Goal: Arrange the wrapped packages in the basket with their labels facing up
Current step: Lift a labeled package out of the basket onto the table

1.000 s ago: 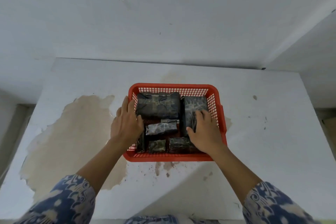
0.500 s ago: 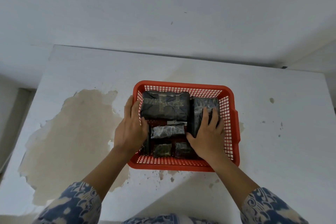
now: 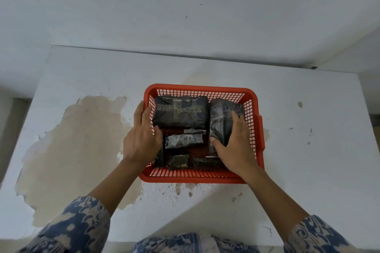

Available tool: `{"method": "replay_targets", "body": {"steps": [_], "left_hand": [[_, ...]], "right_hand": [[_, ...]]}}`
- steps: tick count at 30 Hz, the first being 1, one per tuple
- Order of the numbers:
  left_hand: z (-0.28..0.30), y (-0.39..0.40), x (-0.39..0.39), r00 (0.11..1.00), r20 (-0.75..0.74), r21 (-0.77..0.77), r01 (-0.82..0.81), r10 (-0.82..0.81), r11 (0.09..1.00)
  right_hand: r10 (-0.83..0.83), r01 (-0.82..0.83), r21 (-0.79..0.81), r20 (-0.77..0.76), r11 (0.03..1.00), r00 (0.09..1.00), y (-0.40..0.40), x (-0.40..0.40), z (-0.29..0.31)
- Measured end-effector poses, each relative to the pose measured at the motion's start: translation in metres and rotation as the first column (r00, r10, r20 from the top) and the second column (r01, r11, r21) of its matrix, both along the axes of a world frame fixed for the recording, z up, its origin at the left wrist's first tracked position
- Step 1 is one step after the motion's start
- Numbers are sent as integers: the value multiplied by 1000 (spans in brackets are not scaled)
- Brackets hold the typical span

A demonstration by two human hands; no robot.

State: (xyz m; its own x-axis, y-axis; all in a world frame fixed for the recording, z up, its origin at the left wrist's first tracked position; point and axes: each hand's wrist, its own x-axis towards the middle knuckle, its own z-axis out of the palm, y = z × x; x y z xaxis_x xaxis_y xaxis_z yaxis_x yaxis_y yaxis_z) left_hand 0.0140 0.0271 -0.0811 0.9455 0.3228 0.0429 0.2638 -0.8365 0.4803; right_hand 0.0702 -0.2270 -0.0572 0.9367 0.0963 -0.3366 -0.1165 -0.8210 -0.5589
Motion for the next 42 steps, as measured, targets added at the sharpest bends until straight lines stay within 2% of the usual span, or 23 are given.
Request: {"method": "replay_targets", "body": {"steps": [5, 8, 11, 14, 19, 23, 30, 32, 39, 42], "left_hand": [[1, -1, 0, 1000, -9, 13, 0, 1, 1000], [1, 0, 0, 1000, -21, 16, -1, 2, 1000], [0, 1, 0, 1000, -29, 23, -6, 7, 1000], [0, 1, 0, 999, -31, 38, -5, 6, 999], [5, 0, 1, 999, -50, 61, -17, 21, 998], [10, -3, 0, 997, -67, 87, -21, 27, 996], [8, -3, 2, 997, -68, 159, -19, 30, 987], [4, -1, 2, 998, -60, 182, -19, 31, 983], [1, 0, 4, 996, -82, 210, -19, 37, 978], [2, -1, 5, 996, -85, 229, -17, 38, 973]], "right_hand": [[-88, 76, 257, 36, 963, 995, -5, 1, 16], [-157, 149, 398, -12, 905, 987, -12, 3, 26], [-228, 272, 574, -148, 772, 962, -21, 5, 34], [-267, 396, 675, -292, 623, 918, -32, 7, 40], [-163, 462, 783, -436, 416, 885, -63, 5, 49], [-162, 497, 829, -470, 256, 867, -92, -1, 63], [-309, 518, 856, -491, 6, 815, -153, -3, 64], [-341, 522, 853, -497, -20, 798, -166, -1, 57], [-420, 651, 759, -592, -1, 688, -181, -8, 24], [-400, 693, 719, -653, -61, 643, -181, -6, 10]]}}
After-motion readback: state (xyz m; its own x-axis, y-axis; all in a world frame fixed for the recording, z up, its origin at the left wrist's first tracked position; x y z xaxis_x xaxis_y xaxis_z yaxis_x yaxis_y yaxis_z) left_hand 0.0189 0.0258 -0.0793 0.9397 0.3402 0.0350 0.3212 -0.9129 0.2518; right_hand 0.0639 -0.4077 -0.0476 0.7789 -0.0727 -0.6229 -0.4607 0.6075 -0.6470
